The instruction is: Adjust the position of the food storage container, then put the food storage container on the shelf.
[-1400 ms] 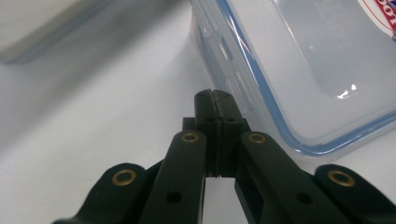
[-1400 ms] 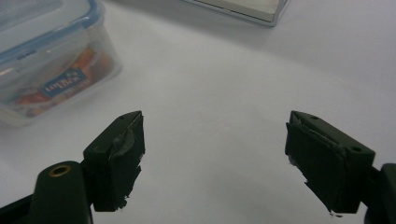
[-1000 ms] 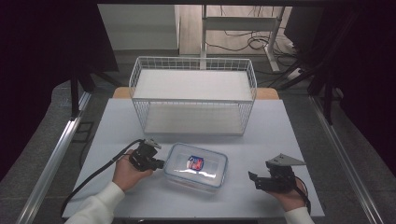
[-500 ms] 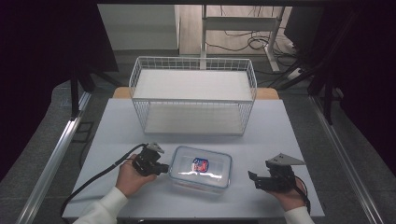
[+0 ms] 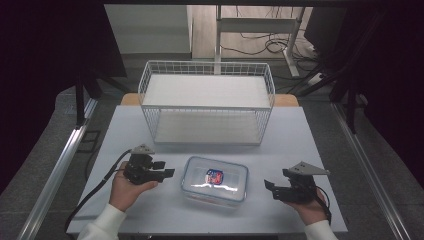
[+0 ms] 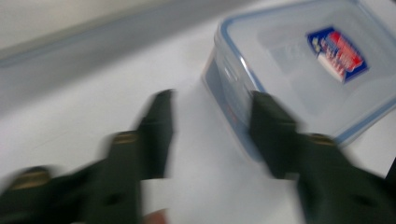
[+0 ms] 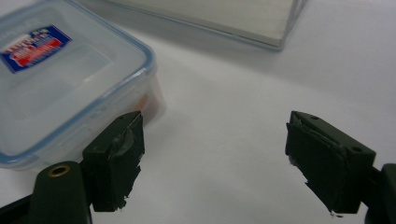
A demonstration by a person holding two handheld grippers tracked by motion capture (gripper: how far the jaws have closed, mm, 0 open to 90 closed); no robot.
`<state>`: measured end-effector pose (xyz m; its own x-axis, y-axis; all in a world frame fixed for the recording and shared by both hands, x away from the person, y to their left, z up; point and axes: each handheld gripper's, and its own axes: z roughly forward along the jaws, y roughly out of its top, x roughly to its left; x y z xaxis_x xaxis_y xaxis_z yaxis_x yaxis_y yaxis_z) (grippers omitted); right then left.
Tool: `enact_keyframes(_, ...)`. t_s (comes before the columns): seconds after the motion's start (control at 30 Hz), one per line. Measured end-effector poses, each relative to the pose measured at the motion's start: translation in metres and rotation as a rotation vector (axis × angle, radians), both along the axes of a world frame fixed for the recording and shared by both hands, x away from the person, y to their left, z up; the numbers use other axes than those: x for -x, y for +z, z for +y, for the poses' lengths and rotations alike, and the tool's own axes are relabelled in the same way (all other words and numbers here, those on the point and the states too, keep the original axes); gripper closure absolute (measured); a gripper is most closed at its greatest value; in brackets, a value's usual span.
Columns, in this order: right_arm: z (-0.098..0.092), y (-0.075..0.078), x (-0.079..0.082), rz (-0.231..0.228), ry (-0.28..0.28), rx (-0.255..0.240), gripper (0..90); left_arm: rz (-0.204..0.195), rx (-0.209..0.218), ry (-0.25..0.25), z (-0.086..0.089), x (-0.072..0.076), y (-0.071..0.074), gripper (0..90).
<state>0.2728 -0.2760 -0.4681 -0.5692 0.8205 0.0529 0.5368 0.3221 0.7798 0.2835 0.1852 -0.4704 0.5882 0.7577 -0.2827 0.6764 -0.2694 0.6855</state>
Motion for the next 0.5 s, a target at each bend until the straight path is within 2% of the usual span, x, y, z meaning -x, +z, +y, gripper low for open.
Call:
enact_keyframes(0.07,0.0011,0.0017,0.0008,-0.012,0.018,-0.017,19.2,-0.007,0.019,0.000,0.0009,0.0028,0.0015,29.2)
enact_keyframes(0.2,0.0021,0.0026,0.0007,-0.015,0.028,-0.041,18.8,-0.001,0.057,-0.002,0.0029,0.0036,0.0025,20.5)
enact_keyframes(0.33,0.0021,0.0032,0.0007,-0.016,0.031,-0.047,18.8,0.012,0.071,0.002,0.0056,0.0049,-0.0003,19.3)
enact_keyframes(0.43,0.0035,0.0028,-0.0008,-0.013,0.040,-0.051,18.8,0.018,0.061,0.007,0.0072,0.0060,-0.0022,19.1)
enact_keyframes(0.5,0.0044,0.0025,-0.0012,-0.009,0.045,-0.055,18.7,0.018,0.076,0.013,0.0078,0.0057,-0.0022,18.6)
